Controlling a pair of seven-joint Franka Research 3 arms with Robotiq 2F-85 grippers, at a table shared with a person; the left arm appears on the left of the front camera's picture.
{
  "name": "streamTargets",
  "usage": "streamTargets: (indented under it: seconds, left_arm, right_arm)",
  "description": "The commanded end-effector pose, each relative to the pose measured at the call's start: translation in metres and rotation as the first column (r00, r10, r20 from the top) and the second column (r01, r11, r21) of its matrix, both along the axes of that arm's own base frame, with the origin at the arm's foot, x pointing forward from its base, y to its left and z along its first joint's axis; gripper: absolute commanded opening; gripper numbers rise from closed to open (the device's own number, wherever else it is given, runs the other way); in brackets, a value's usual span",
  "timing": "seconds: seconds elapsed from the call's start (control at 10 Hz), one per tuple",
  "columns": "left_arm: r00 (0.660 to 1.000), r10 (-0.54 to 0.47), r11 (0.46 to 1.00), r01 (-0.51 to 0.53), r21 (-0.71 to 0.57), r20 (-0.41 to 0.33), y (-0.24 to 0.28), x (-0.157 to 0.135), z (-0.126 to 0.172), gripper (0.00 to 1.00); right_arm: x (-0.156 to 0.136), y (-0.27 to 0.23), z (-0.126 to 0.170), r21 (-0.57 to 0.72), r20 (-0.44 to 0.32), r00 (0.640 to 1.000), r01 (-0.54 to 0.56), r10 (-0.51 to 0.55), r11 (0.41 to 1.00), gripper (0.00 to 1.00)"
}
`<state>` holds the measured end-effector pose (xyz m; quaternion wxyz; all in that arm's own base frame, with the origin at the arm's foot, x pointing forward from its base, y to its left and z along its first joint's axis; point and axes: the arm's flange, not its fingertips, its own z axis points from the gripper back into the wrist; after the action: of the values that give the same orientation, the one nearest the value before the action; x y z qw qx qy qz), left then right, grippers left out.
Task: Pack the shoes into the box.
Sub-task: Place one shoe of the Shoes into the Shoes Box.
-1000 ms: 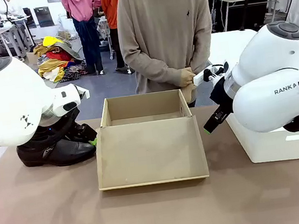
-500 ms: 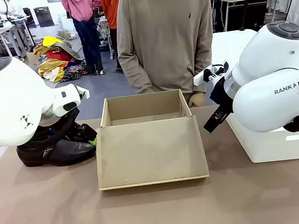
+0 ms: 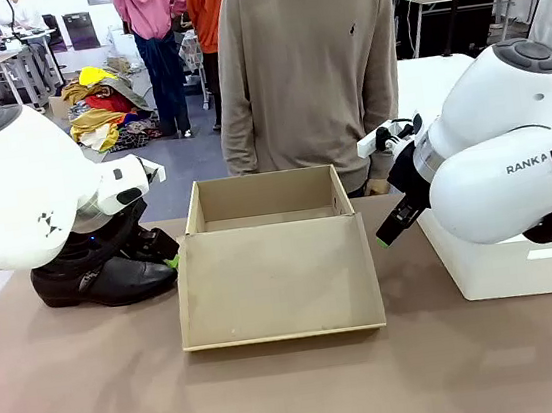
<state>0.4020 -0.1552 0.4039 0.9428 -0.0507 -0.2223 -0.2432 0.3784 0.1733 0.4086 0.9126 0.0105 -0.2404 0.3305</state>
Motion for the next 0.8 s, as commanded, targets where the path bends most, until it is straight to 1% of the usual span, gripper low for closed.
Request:
streamTargets:
  seconds: [0.0, 0.2, 0.4, 0.5, 0.6, 0.7]
  left_arm:
    - [1.000, -0.021, 1.000, 0.021, -0.005, 0.017, 0.002, -0.004, 0.015, 1.00]
    - [0.996, -0.052, 0.999, 0.053, -0.011, 0.072, 0.005, -0.010, 0.048, 1.00]
    - [0.991, -0.087, 0.996, 0.085, 0.025, 0.104, 0.008, -0.014, 0.080, 1.00]
    - [0.984, -0.136, 0.990, 0.133, 0.038, 0.114, 0.013, -0.014, 0.094, 1.00]
    - [0.969, -0.212, 0.977, 0.209, 0.032, 0.126, 0.021, -0.012, 0.104, 1.00]
    - [0.952, -0.277, 0.961, 0.278, 0.008, 0.129, 0.029, -0.009, 0.109, 1.00]
  right_arm:
    - [0.001, -0.008, 0.023, 0.037, 0.008, 0.999, -0.043, 0.043, 0.998, 1.00]
    - [-0.006, -0.020, 0.055, 0.067, 0.022, 0.996, -0.083, 0.082, 0.994, 1.00]
    - [-0.010, -0.029, 0.076, 0.098, 0.046, 0.991, -0.132, 0.128, 0.986, 1.00]
    - [-0.013, -0.033, 0.084, 0.108, 0.063, 0.982, -0.182, 0.176, 0.977, 1.00]
    - [-0.015, -0.040, 0.091, 0.144, 0.086, 0.968, -0.247, 0.236, 0.958, 1.00]
    - [-0.015, -0.046, 0.096, 0.152, 0.113, 0.955, -0.288, 0.273, 0.945, 1.00]
